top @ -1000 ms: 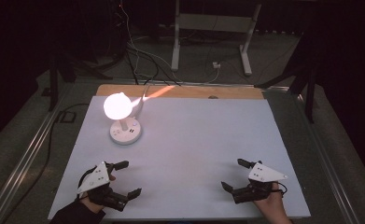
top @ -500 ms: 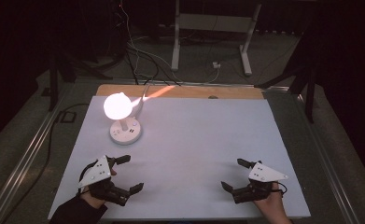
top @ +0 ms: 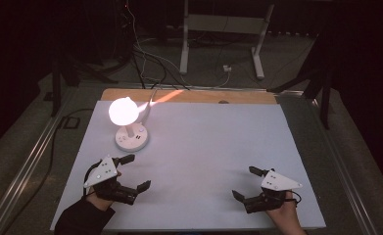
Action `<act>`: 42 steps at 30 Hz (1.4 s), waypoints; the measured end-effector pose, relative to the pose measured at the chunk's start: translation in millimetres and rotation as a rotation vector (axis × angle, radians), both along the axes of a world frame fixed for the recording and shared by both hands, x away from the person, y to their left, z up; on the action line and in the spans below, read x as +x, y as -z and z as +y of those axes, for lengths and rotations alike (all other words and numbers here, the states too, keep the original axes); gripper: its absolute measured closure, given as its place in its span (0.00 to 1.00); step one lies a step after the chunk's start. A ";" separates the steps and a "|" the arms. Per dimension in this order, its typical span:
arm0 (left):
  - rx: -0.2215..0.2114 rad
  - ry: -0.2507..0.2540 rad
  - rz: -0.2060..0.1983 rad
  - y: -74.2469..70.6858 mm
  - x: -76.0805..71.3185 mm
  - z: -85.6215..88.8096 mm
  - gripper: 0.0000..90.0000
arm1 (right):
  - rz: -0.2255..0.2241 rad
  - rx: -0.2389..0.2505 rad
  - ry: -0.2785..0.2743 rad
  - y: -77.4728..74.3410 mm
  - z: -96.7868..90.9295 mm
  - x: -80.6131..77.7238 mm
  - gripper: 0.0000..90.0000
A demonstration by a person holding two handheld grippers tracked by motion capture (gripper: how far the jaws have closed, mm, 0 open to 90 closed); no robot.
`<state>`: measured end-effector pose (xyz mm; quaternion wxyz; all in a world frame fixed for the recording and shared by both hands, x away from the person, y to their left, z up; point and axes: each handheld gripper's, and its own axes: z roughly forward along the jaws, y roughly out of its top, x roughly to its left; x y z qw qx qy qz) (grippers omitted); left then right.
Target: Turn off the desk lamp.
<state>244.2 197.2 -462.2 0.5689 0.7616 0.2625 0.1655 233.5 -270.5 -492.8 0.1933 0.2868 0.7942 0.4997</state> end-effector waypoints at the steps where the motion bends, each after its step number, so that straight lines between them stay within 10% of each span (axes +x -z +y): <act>1: -0.002 -0.006 0.000 -0.3 1.2 0.2 0.00 | 0.000 0.000 0.000 0.0 0.0 0.0 0.00; 30: -0.015 -0.253 0.048 0.5 44.3 2.2 0.03 | 0.001 -0.004 0.000 0.3 -0.5 0.1 0.00; 42: 0.003 -0.473 0.045 0.5 60.6 0.4 0.03 | 0.005 -0.005 -0.003 0.6 -0.5 0.3 0.00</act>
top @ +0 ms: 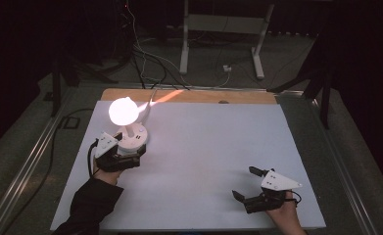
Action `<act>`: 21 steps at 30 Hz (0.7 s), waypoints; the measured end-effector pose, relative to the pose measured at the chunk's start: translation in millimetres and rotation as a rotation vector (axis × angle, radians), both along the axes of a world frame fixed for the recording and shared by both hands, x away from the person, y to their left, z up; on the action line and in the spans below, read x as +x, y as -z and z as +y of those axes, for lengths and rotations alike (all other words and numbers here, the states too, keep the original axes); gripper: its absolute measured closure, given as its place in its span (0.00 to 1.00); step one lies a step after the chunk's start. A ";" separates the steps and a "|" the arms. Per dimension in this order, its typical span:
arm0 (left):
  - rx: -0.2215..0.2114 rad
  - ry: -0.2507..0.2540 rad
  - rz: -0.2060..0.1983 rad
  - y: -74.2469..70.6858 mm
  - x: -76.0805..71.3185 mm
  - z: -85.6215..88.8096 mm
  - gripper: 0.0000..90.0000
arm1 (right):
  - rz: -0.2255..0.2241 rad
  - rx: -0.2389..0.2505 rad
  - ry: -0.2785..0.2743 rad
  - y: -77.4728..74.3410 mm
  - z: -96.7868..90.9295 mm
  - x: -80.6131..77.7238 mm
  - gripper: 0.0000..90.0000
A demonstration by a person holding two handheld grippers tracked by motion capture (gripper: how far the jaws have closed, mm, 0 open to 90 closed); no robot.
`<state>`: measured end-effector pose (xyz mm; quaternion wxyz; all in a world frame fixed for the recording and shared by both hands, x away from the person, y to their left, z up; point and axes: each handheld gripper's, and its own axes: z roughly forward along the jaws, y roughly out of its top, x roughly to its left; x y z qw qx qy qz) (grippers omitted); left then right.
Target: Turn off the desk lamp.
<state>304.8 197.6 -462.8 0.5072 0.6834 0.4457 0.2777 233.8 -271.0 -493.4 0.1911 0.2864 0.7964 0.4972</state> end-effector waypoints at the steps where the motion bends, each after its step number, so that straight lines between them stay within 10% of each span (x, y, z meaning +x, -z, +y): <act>1: 0.003 -0.009 0.005 0.2 1.3 -0.2 0.03 | 0.000 0.000 -0.001 0.0 0.1 -0.1 0.00; 15: 0.052 -0.110 0.095 10.2 18.5 0.8 0.20 | 0.003 0.001 -0.005 0.1 0.1 0.0 0.00; 21: 0.076 -0.120 0.107 15.4 22.5 1.9 0.43 | 0.004 -0.001 -0.006 0.2 0.4 0.0 0.00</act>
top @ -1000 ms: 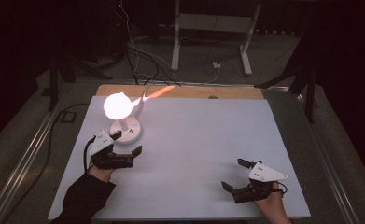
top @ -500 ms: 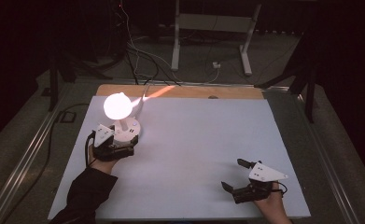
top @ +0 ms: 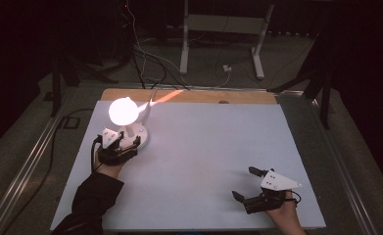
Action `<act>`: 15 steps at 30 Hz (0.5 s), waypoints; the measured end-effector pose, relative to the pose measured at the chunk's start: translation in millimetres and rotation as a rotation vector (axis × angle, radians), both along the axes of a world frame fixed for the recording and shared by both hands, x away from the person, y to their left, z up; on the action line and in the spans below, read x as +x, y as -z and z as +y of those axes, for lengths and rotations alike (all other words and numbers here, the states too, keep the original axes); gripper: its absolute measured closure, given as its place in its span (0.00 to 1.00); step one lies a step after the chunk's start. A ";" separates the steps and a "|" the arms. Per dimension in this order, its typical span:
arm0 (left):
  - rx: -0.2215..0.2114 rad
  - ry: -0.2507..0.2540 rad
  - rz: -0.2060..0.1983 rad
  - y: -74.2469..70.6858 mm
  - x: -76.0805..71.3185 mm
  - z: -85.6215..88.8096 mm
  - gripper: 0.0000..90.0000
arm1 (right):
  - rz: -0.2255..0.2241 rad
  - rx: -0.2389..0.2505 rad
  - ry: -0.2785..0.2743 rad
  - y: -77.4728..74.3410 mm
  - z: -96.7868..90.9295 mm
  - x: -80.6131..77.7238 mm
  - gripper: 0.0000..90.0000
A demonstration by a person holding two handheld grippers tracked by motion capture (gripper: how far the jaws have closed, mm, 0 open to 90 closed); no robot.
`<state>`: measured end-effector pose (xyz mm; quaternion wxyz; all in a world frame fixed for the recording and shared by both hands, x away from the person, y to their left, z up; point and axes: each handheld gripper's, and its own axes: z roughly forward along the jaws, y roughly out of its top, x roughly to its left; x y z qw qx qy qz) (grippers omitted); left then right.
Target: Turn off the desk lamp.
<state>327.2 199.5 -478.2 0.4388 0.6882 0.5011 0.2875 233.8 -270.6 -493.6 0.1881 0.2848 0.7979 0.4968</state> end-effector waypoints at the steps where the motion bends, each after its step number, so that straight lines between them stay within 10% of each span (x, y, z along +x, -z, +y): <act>1: 0.006 -0.002 0.003 0.6 0.5 0.2 0.48 | 0.000 0.000 0.000 0.0 0.0 0.0 0.00; 15: 0.052 -0.028 0.025 10.8 8.5 4.6 0.82 | 0.005 -0.001 -0.005 0.6 0.6 0.2 0.00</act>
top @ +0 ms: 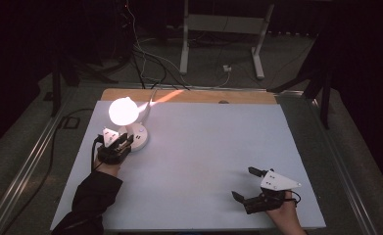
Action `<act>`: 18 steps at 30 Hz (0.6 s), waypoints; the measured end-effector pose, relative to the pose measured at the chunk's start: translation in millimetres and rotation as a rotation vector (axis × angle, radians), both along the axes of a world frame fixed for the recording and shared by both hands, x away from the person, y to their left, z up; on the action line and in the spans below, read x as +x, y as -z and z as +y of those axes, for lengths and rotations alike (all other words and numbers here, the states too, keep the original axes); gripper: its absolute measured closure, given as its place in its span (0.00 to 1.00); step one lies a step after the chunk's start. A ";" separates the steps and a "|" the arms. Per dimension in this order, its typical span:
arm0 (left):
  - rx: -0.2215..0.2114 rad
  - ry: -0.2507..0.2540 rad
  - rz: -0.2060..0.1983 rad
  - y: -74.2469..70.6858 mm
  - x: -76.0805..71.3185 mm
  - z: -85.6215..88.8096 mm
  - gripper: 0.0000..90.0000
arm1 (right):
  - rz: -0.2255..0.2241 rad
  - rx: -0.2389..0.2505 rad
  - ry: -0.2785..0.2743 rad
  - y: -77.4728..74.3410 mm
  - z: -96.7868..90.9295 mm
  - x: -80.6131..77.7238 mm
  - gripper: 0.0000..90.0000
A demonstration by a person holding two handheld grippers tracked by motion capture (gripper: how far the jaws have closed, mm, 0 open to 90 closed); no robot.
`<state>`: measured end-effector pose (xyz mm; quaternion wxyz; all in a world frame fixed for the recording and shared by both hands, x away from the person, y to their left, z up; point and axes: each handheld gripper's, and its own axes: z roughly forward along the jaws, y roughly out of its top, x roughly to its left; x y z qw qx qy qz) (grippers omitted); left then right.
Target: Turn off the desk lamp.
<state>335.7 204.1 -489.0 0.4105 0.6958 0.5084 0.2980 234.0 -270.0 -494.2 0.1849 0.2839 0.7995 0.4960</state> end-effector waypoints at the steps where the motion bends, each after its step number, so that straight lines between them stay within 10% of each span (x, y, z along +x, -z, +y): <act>1: 0.005 -0.001 0.002 0.7 0.5 0.0 0.85 | 0.001 0.000 0.000 0.1 0.1 0.0 0.00; 18: 0.013 0.025 0.057 12.7 9.8 1.1 1.00 | 0.002 -0.001 -0.002 0.1 0.2 0.1 0.00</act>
